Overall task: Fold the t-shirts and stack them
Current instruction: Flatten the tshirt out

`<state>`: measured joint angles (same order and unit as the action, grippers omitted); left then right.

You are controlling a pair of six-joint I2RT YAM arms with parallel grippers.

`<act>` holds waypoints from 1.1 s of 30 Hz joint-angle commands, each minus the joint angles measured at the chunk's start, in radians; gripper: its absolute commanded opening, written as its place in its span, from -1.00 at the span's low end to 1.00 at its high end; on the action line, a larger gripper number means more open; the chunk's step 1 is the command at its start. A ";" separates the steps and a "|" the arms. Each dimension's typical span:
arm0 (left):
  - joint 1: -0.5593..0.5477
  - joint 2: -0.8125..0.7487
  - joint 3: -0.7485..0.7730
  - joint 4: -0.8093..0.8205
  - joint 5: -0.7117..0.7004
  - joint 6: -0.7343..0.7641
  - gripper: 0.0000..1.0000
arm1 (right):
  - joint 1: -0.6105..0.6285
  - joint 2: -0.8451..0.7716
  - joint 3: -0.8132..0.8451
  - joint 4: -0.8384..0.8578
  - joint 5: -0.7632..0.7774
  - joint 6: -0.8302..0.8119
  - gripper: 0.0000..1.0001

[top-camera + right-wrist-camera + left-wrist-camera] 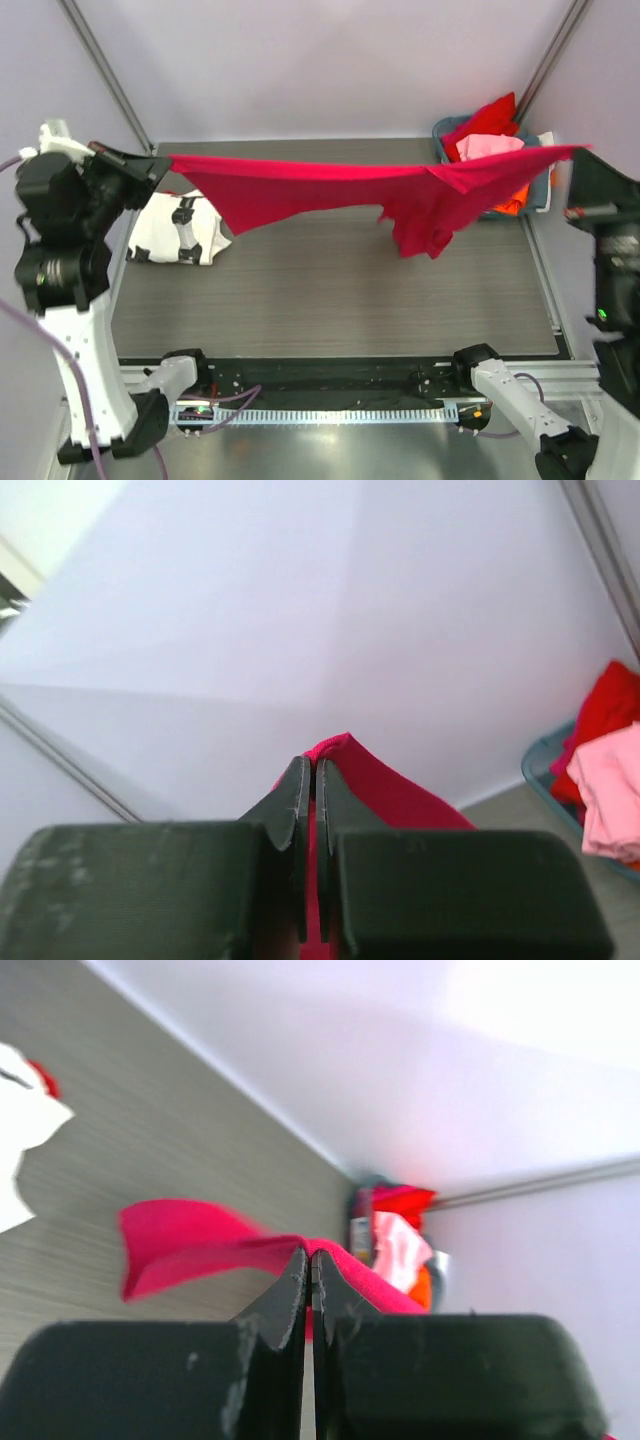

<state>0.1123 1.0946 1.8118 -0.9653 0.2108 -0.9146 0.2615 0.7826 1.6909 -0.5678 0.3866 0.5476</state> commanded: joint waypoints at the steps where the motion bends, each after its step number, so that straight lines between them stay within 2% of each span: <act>1: 0.006 -0.083 0.041 -0.047 0.044 -0.073 -0.99 | -0.005 -0.075 0.038 0.049 0.024 -0.063 -0.98; 7: 0.006 -0.102 0.136 -0.075 0.065 -0.122 -0.99 | -0.004 -0.134 0.084 0.051 0.044 -0.078 -0.98; 11: 0.004 -0.096 0.129 -0.069 0.064 -0.130 -0.99 | -0.004 -0.122 0.073 0.051 0.049 -0.069 -0.98; 14: 0.006 -0.096 0.017 -0.021 0.041 -0.124 -0.99 | -0.005 -0.100 -0.008 0.051 0.089 -0.045 -0.98; 17: 0.006 -0.102 -0.171 0.074 -0.010 -0.113 -0.99 | -0.004 -0.074 -0.176 0.060 0.133 -0.003 -0.98; 18: 0.004 -0.104 -0.284 0.106 -0.010 -0.113 -0.99 | -0.005 -0.063 -0.215 0.065 0.149 0.014 -0.98; 21: 0.004 -0.078 -0.473 0.229 0.006 -0.130 -0.99 | -0.004 -0.010 -0.353 0.109 0.181 0.060 -0.98; 24: 0.000 0.014 -0.554 0.324 0.001 -0.142 -0.99 | -0.005 0.101 -0.415 0.177 0.166 0.081 -0.98; 26: -0.005 0.115 -0.536 0.364 0.004 -0.150 -0.99 | -0.007 0.220 -0.378 0.204 0.138 0.087 -0.98; 28: -0.005 0.190 -0.432 0.369 0.022 -0.152 -0.99 | -0.016 0.309 -0.311 0.213 0.103 0.083 -0.98; 29: -0.005 0.273 -0.378 0.364 0.033 -0.156 -0.99 | -0.036 0.389 -0.216 0.213 0.081 0.084 -0.98; 31: -0.005 0.361 -0.154 0.337 0.056 -0.158 -0.99 | -0.073 0.460 -0.102 0.213 -0.024 0.092 -0.98; 32: -0.005 0.443 -0.055 0.276 0.056 -0.144 -0.99 | -0.123 0.496 0.017 0.212 -0.078 0.101 -0.98; 33: -0.005 0.496 0.166 0.239 0.053 -0.135 -0.99 | -0.158 0.551 0.076 0.213 -0.177 0.133 -0.98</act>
<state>0.1066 1.5185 1.5997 -0.7883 0.2409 -1.0653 0.1890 1.3254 1.5253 -0.4988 0.3630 0.6270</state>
